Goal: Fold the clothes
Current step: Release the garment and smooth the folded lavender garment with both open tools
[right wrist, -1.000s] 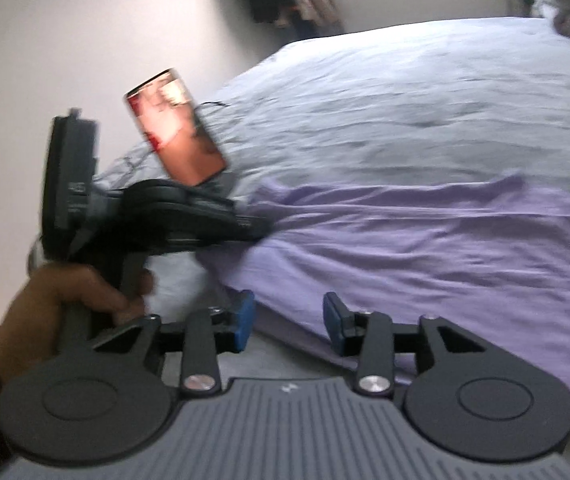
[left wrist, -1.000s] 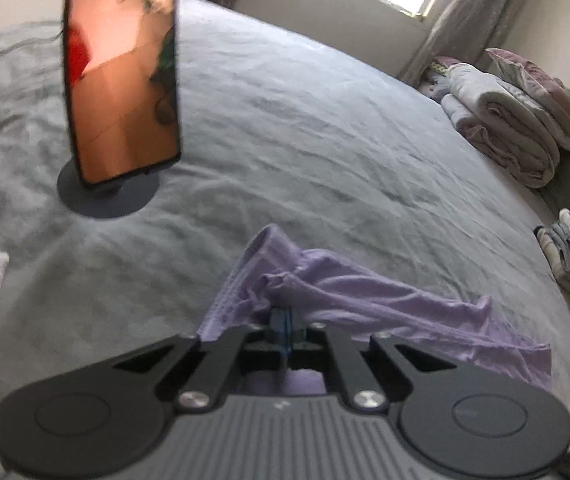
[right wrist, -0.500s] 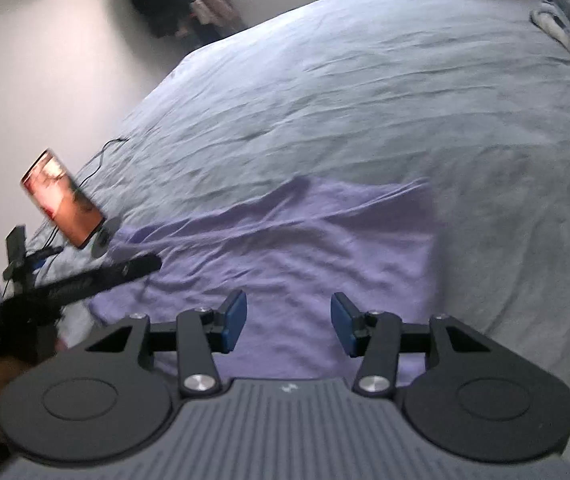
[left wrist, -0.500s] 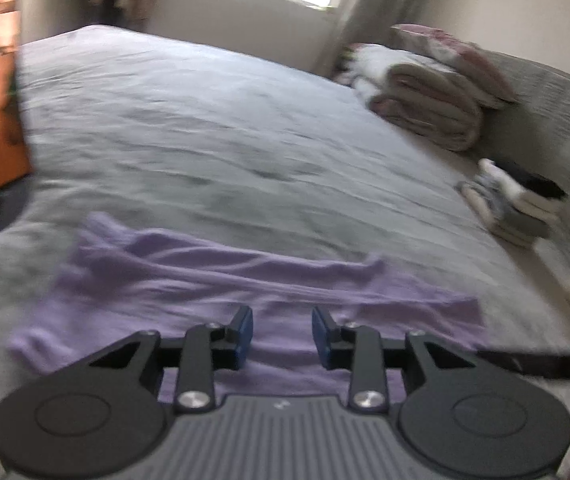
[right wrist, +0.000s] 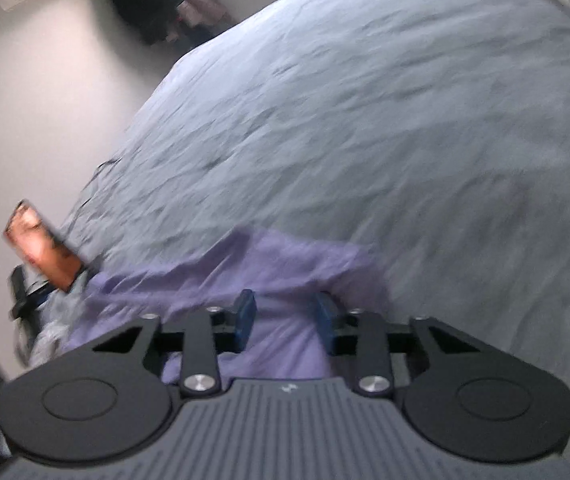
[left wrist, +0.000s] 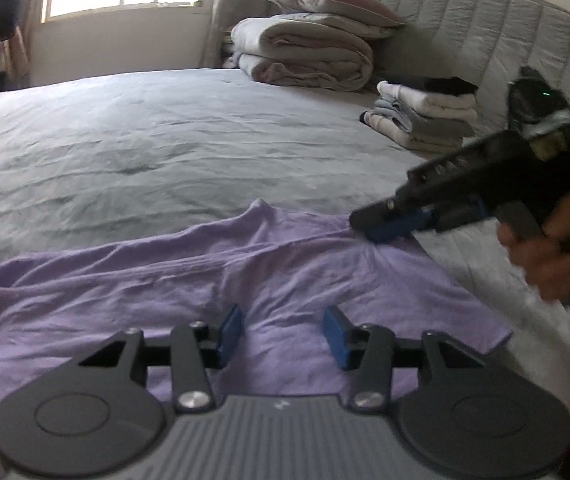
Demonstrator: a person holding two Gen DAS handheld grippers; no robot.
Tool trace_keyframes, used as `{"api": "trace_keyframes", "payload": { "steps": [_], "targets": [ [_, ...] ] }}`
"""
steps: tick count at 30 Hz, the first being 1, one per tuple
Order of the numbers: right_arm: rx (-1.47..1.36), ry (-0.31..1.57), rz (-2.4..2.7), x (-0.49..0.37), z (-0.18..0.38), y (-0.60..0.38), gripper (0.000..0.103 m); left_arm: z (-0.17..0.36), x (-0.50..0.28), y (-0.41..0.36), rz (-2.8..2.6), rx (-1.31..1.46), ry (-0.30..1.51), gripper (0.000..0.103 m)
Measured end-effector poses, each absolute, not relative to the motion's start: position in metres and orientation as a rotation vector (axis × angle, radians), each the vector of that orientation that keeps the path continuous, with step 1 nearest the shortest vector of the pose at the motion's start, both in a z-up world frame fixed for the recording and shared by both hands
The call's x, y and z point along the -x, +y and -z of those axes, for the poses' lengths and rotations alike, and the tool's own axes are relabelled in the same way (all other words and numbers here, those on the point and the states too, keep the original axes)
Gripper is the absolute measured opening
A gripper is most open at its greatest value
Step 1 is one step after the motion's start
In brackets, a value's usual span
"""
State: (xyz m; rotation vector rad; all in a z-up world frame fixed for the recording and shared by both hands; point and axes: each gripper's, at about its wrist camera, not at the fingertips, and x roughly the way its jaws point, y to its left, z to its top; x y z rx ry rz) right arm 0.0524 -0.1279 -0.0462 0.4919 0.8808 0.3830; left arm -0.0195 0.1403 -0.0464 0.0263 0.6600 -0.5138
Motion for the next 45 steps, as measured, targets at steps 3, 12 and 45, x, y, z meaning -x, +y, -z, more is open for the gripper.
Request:
{"api": "trace_keyframes", "payload": {
  "steps": [3, 12, 45],
  "targets": [
    [-0.510, 0.871, -0.374, -0.058, 0.044, -0.139, 0.029, 0.043, 0.015, 0.154, 0.510, -0.017, 0.666, 0.048],
    [-0.306, 0.795, -0.476, -0.036, 0.026, -0.109, 0.040, 0.041, -0.001, 0.214, 0.366, 0.095, 0.651, 0.045],
    [0.192, 0.646, -0.765, 0.028, 0.056, -0.071, 0.052, 0.058, 0.049, 0.236, 0.415, -0.124, 0.575, 0.049]
  ]
}}
